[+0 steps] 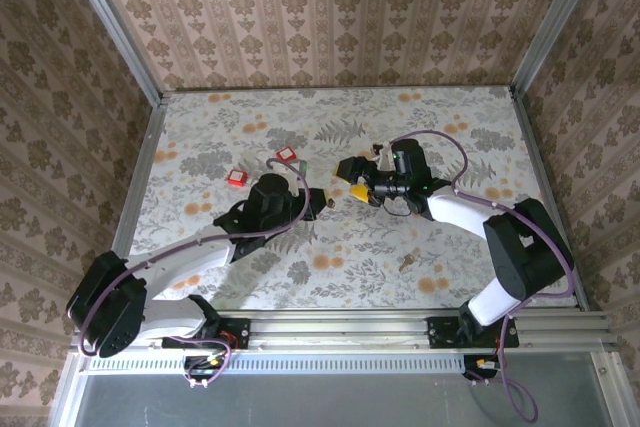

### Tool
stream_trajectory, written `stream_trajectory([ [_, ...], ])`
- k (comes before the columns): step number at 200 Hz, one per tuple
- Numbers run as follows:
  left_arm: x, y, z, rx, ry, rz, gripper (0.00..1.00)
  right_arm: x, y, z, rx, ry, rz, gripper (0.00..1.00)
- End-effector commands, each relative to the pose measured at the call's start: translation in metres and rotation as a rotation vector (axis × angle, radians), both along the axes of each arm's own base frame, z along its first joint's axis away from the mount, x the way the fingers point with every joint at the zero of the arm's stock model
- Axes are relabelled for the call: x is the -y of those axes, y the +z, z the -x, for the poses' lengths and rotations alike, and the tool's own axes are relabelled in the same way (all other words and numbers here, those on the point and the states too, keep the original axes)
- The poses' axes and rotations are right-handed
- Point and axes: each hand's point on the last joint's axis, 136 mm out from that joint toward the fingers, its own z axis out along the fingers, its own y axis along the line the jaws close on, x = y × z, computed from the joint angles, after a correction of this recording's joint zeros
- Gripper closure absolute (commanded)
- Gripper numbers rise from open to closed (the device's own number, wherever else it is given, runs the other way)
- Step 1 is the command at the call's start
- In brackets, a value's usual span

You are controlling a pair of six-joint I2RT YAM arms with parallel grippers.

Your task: Unlock with the key

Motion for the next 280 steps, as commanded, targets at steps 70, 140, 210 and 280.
stream_trajectory([
  [70,-0.015,0.008,-0.006,0.006,-0.048,0.030,1.00,0.004,0.043,0.018,0.207,0.059,0.166,0.00],
  [140,0.002,0.036,-0.020,0.115,-0.058,0.343,1.00,0.001,0.058,0.051,0.290,0.019,0.027,0.05],
  [210,0.013,0.055,-0.011,0.133,-0.129,0.566,1.00,0.012,0.072,0.072,0.357,0.013,-0.051,0.30],
  [280,0.031,0.059,0.006,0.123,-0.196,0.591,1.00,0.001,0.071,0.065,0.374,0.042,-0.089,0.39],
])
